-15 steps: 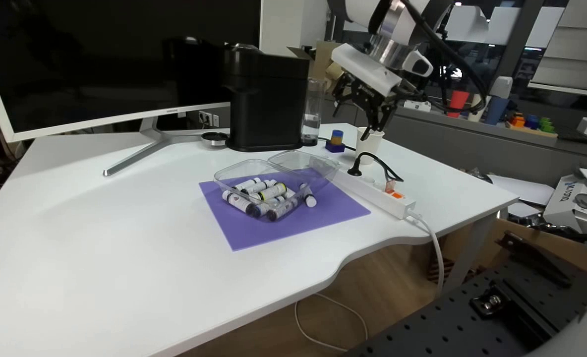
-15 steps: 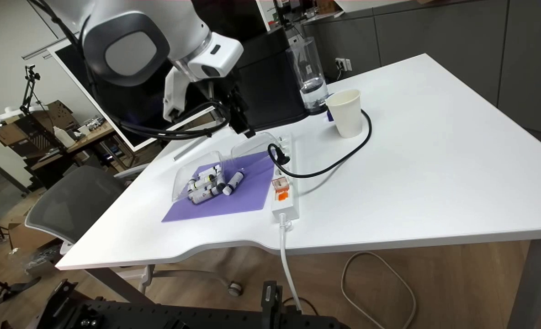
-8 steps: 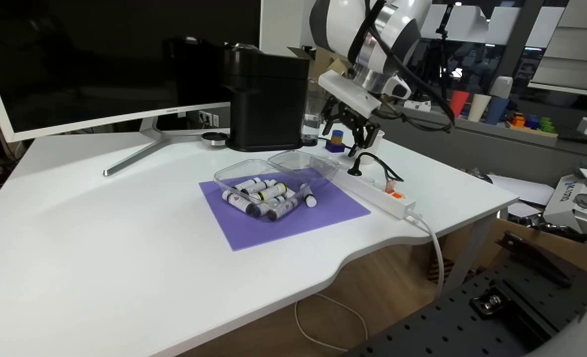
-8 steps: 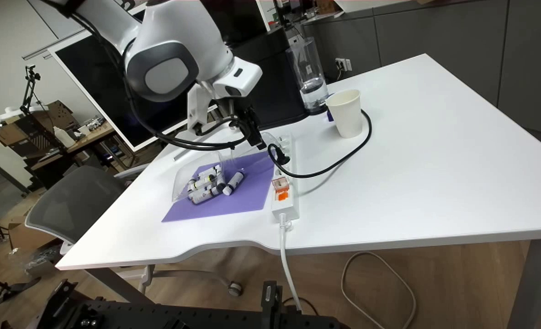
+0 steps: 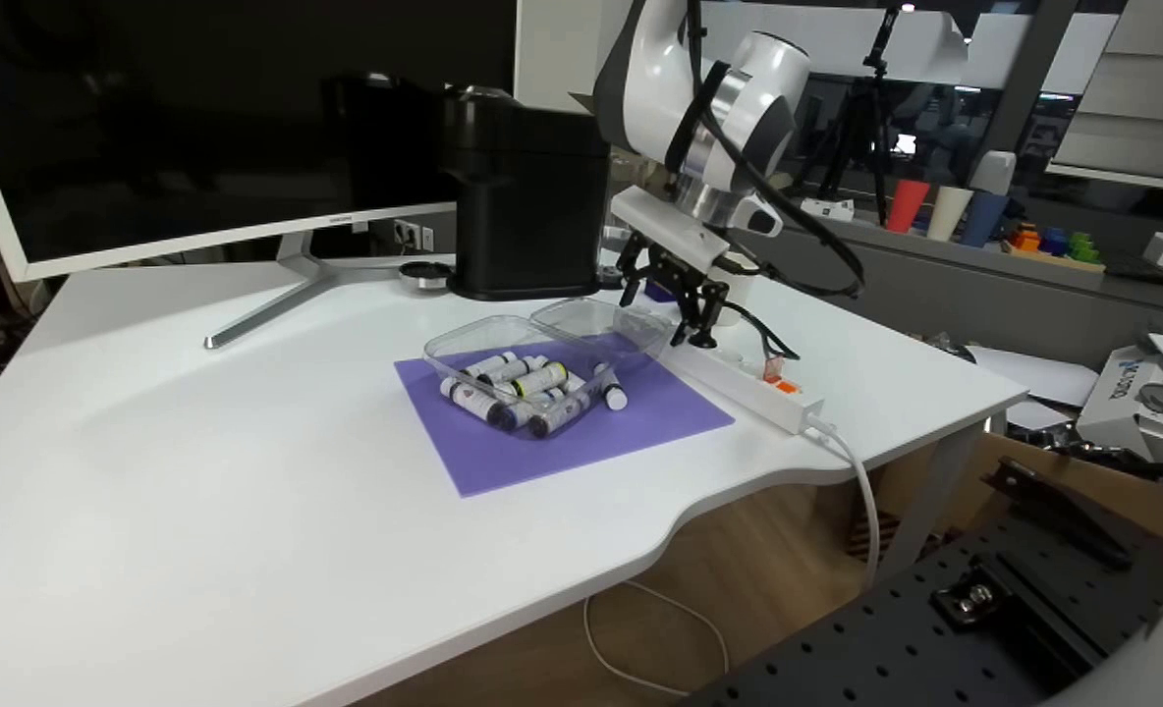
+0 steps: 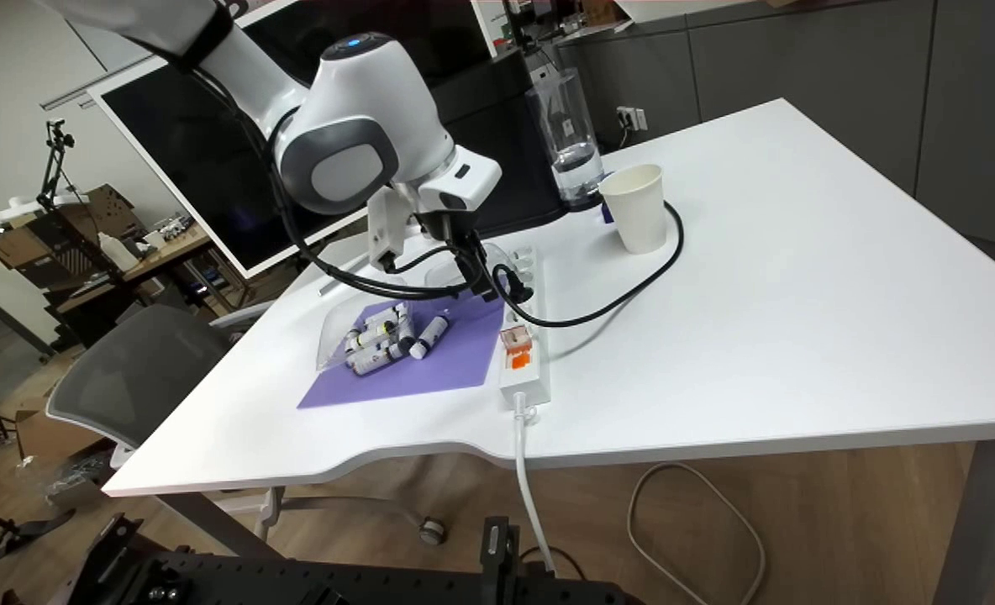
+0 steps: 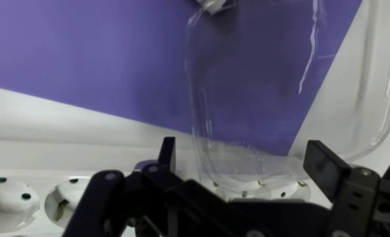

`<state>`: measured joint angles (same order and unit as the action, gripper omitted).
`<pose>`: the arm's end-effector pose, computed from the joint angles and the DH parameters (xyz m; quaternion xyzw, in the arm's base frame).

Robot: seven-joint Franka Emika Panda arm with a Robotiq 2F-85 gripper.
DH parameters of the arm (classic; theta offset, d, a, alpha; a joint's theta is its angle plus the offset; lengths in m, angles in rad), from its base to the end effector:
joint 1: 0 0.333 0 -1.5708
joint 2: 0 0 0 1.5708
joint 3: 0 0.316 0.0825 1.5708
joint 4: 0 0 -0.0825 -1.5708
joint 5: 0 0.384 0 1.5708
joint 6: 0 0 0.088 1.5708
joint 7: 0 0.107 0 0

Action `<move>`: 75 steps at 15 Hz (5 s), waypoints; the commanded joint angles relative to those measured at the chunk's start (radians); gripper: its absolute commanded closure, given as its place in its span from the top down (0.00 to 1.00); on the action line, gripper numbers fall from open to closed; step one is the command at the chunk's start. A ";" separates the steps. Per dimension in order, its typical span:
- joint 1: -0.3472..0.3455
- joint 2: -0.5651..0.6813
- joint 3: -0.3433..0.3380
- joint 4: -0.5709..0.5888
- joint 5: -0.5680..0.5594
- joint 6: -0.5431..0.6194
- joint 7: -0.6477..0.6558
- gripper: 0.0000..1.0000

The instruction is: Close the clear container

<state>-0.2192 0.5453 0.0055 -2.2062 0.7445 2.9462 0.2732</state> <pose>0.5259 -0.1595 0.1419 -0.8154 0.5619 -0.0869 0.1089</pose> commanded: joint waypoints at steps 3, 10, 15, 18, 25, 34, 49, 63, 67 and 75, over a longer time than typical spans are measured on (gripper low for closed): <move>0.023 0.048 -0.023 0.055 -0.027 -0.026 0.019 1.00; -0.037 0.065 0.054 0.080 -0.016 0.006 -0.123 1.00; -0.126 0.065 0.153 0.089 0.013 0.017 -0.270 1.00; -0.207 0.055 0.241 0.075 0.043 0.036 -0.382 1.00; -0.426 0.023 0.502 0.010 0.092 0.099 -0.742 1.00; -0.601 -0.029 0.700 -0.132 0.060 0.116 -1.046 1.00; -0.773 -0.100 0.944 -0.223 0.056 0.233 -1.262 1.00; -0.711 -0.213 0.961 -0.272 0.002 0.150 -1.323 1.00; -0.683 -0.256 0.948 -0.287 -0.043 0.073 -1.311 1.00; -0.569 -0.383 0.863 -0.325 -0.155 -0.100 -1.162 1.00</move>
<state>-0.8385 0.2535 0.9119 -2.5038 0.6351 2.9160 -1.0047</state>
